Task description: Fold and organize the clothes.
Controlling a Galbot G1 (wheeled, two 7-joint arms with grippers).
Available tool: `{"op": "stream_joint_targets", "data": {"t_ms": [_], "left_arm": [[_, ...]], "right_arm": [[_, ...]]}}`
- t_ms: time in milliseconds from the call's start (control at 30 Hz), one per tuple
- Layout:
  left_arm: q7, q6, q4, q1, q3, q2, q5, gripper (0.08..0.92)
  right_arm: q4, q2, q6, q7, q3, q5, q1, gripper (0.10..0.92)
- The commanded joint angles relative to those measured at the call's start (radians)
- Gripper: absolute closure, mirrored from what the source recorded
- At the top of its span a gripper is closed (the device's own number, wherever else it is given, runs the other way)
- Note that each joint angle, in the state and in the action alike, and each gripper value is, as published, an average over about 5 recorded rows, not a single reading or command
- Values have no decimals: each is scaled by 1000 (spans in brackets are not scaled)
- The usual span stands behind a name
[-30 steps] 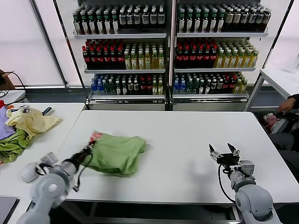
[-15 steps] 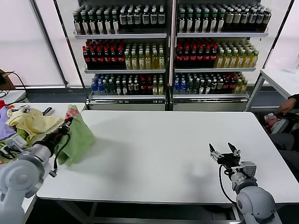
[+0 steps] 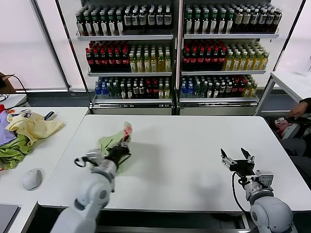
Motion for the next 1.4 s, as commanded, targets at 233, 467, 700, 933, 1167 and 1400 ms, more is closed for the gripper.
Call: {"op": "stream_joint_targets", "data": {"t_ms": [233, 467, 700, 933, 1167, 1400], "left_arm": [[19, -22, 213, -174, 318, -255, 247, 872], [60, -131, 160, -150, 281, -213, 156, 704], [57, -160, 12, -47, 130, -107, 13, 505], [38, -184, -118, 126, -41, 25, 44, 298], [35, -211, -171, 264, -196, 102, 77, 181], [35, -222, -175, 301, -232, 108, 91, 177]], "right_arm": [[33, -15, 1, -3, 16, 25, -12, 203], [28, -14, -2, -3, -20, 20, 23, 203], [-4, 19, -4, 8, -134, -25, 86, 203], [-144, 135, -14, 58, -377, -108, 219, 203], [-320, 254, -18, 108, -482, -143, 324, 203], [-454, 321, -17, 138, -504, -164, 377, 203]]}}
